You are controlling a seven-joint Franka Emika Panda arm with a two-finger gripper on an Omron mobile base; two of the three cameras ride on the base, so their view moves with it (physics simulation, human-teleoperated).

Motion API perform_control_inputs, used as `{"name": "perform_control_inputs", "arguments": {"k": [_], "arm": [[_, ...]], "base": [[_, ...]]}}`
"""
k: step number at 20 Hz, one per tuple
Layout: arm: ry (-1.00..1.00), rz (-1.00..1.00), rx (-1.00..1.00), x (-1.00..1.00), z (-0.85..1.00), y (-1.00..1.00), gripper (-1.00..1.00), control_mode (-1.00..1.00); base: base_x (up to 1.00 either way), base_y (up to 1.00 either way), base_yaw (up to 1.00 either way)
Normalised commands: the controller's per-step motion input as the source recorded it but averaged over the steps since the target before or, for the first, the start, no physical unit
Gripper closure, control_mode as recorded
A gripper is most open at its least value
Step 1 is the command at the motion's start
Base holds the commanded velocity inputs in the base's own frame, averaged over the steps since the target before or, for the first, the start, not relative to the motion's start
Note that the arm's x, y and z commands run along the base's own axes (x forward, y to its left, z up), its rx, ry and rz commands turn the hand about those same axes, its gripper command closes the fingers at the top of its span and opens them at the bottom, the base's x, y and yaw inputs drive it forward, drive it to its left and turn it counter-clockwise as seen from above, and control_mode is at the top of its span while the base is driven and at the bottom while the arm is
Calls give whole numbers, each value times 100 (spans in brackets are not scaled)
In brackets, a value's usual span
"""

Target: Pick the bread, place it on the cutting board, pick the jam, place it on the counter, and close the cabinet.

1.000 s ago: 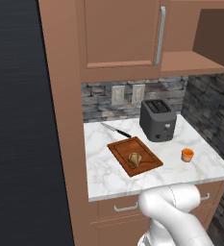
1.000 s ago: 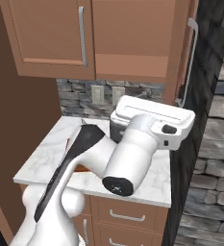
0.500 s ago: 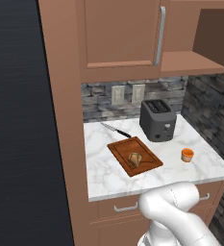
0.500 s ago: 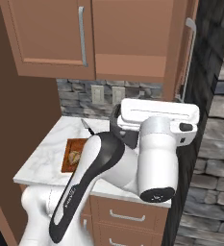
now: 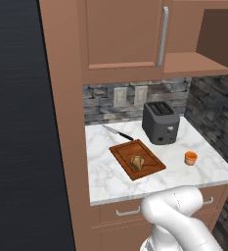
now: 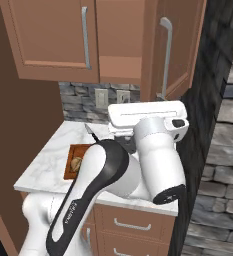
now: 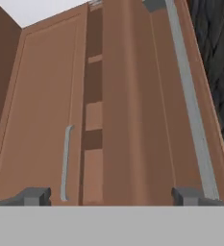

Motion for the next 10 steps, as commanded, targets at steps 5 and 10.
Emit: {"name": "perform_control_inputs", "arguments": {"k": [5, 10], "arm": [[0, 7, -3, 48, -1, 77, -100, -100], [-1, 0, -1, 47, 4, 51, -100, -100]], "base": [[0, 0, 0], [0, 0, 0]]}}
